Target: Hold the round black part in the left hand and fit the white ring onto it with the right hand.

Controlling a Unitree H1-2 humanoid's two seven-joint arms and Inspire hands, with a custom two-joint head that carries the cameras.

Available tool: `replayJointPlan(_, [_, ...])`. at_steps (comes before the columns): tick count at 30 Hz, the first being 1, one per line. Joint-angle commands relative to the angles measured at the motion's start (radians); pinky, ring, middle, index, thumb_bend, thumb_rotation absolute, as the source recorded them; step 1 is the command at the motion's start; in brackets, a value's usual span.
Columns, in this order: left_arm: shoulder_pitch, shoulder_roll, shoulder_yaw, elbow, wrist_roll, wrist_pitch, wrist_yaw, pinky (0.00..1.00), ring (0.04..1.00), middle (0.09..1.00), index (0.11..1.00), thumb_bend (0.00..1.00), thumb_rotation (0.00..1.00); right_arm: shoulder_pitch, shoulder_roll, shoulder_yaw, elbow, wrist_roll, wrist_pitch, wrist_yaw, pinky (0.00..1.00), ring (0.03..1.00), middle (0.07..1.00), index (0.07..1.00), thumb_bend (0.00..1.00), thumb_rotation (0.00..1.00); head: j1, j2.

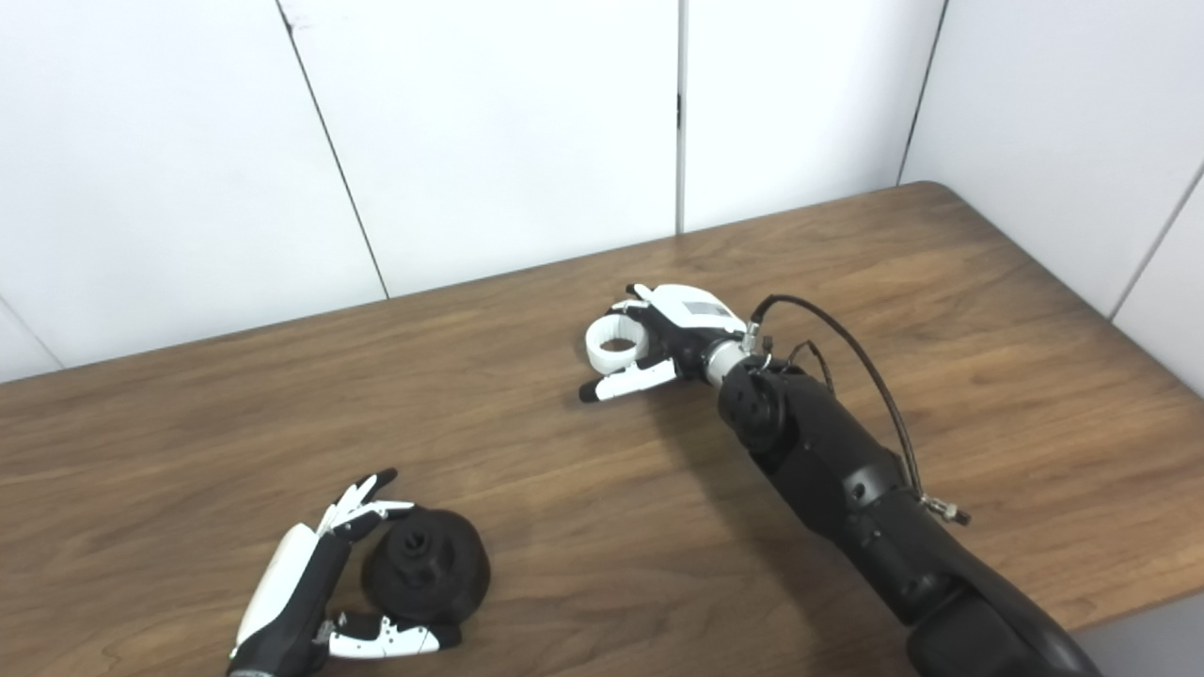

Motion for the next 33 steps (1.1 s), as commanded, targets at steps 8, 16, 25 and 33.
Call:
replayJointPlan(8, [0.003,0.014,0.0,-0.013,0.006,0.014,-0.016,1.0,1.0,0.968,0.594,0.91,0.19,-0.016,-0.008,-0.008,-0.016,0.002,-0.042,-0.055,0.94,0.995,0.986,0.809,0.92,0.54,0.0,0.003])
replayJointPlan(16, [0.004,0.016,0.001,-0.018,0.005,0.015,-0.018,1.0,1.0,0.968,0.595,0.91,0.2,-0.005,-0.006,-0.022,0.002,0.011,-0.079,-0.114,0.93,0.974,0.959,0.765,0.83,0.44,0.001,0.007])
replayJointPlan(25, [0.006,0.017,0.003,-0.026,0.005,0.023,-0.024,1.0,1.0,0.967,0.595,0.91,0.2,-0.004,-0.004,-0.042,0.013,0.023,-0.094,-0.145,0.94,0.96,0.938,0.744,0.78,0.43,0.001,0.012])
replayJointPlan(33, [0.007,0.017,0.005,-0.032,0.002,0.03,-0.03,1.0,1.0,0.969,0.597,0.9,0.2,0.007,0.014,-0.058,0.034,0.034,-0.143,-0.233,0.92,0.909,0.88,0.648,0.72,0.31,0.004,0.015])
